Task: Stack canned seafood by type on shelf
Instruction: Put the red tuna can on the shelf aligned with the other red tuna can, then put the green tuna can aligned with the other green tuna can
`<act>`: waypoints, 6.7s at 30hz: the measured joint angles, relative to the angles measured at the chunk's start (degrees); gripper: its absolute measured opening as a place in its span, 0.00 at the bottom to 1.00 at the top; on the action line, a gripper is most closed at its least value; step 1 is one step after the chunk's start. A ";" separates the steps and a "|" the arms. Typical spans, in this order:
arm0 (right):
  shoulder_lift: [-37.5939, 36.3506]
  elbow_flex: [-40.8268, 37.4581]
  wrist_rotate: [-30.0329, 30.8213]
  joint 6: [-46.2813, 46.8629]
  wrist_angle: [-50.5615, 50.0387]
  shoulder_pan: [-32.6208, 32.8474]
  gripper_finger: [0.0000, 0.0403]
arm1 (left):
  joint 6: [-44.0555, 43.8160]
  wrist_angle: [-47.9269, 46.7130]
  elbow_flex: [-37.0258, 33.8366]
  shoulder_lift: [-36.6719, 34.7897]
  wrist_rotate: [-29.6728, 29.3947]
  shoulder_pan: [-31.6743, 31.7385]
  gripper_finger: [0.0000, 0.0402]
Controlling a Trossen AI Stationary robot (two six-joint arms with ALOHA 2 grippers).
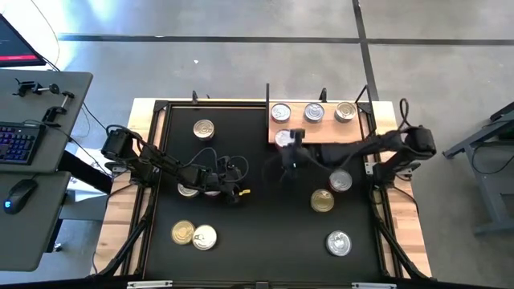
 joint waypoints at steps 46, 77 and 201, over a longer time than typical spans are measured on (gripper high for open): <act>-16.02 0.13 -10.47 37.13 -35.83 16.26 0.25 | -1.04 0.37 0.04 0.00 0.02 -2.09 0.01; -8.81 0.09 -28.31 99.62 -25.44 64.01 0.14 | 2.57 8.04 0.04 0.00 0.02 -1.44 0.01; -15.34 -12.59 2.78 1.84 -15.25 -9.24 0.00 | 5.03 12.32 0.04 0.00 0.07 1.95 0.01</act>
